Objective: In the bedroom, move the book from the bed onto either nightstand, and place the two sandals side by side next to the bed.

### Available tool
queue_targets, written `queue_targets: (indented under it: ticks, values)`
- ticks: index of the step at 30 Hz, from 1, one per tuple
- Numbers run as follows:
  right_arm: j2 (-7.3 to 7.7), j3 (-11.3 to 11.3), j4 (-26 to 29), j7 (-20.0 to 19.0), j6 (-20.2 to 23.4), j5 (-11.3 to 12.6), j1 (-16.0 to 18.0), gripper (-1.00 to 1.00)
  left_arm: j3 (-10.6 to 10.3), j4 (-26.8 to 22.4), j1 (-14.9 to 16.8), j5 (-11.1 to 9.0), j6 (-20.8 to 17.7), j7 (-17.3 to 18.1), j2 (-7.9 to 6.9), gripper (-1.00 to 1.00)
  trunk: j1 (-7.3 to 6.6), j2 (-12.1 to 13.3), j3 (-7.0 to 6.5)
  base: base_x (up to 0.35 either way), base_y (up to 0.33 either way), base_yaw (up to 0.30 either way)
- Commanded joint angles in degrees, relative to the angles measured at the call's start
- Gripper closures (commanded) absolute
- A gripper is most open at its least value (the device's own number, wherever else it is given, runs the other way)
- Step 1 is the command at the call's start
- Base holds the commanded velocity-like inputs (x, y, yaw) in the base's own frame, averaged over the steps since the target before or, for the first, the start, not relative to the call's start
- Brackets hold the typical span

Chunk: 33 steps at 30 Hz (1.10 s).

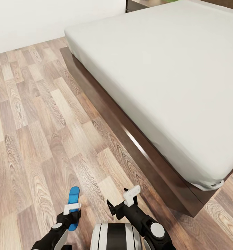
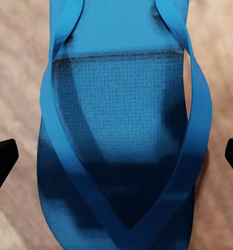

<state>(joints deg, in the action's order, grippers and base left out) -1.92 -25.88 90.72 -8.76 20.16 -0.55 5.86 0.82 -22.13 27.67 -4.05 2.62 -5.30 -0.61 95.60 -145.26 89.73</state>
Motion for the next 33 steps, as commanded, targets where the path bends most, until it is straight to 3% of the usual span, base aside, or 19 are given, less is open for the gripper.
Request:
queue_targets:
  ticks: [1,33]
  values:
    - [-0.02,0.0,0.1,-0.2,0.3,-0.1,0.0,-1.00,0.0,0.0,0.0,-0.4,0.2,-0.1,0.00,-1.00,-0.01,0.0,0.03,0.000,0.000,0.000]
    - [-0.02,0.0,0.1,-0.2,0.3,-0.1,0.0,-1.00,-0.1,-0.2,0.0,-0.4,0.2,-0.1,0.04,-1.00,-0.01,0.0,0.03,0.000,0.000,0.000]
